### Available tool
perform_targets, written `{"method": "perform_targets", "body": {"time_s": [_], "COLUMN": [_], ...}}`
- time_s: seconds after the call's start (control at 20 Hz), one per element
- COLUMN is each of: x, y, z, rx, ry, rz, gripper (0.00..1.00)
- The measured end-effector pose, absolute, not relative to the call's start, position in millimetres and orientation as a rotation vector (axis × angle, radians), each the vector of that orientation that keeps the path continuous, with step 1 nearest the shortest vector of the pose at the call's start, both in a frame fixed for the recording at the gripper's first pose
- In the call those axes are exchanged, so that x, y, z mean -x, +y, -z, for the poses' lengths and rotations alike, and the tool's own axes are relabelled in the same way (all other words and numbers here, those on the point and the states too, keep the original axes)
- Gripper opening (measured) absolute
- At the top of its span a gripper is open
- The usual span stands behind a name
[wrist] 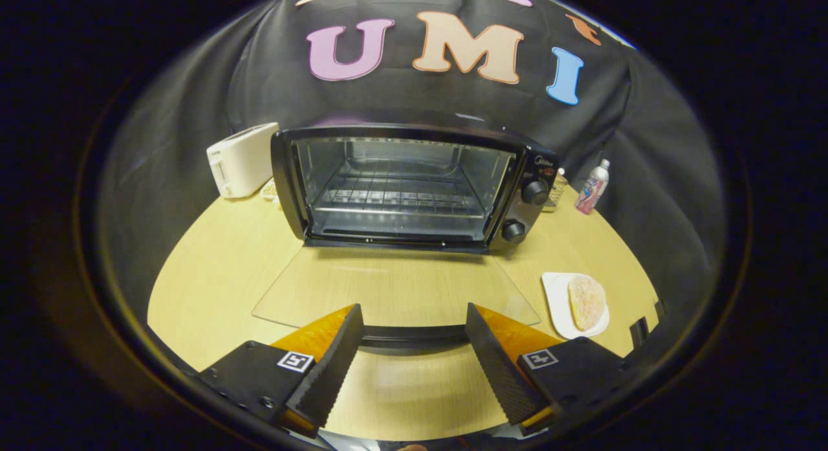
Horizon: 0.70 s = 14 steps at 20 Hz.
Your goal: Open the toaster oven, put the food inside, and close the toaster oven door.
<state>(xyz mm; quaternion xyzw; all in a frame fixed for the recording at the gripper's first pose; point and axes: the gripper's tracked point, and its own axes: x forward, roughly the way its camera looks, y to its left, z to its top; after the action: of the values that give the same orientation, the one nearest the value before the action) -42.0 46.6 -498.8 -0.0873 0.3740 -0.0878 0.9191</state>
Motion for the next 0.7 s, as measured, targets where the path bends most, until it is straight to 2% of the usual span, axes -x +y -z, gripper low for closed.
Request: {"method": "perform_targets", "body": {"time_s": [0.35,0.7], "x": [47,30], "y": [42,4], "z": [532,502], "rx": [0.168,0.199], "ry": [0.844,0.799], "rz": [0.176,0.203], "gripper": [1.0,1.0]}}
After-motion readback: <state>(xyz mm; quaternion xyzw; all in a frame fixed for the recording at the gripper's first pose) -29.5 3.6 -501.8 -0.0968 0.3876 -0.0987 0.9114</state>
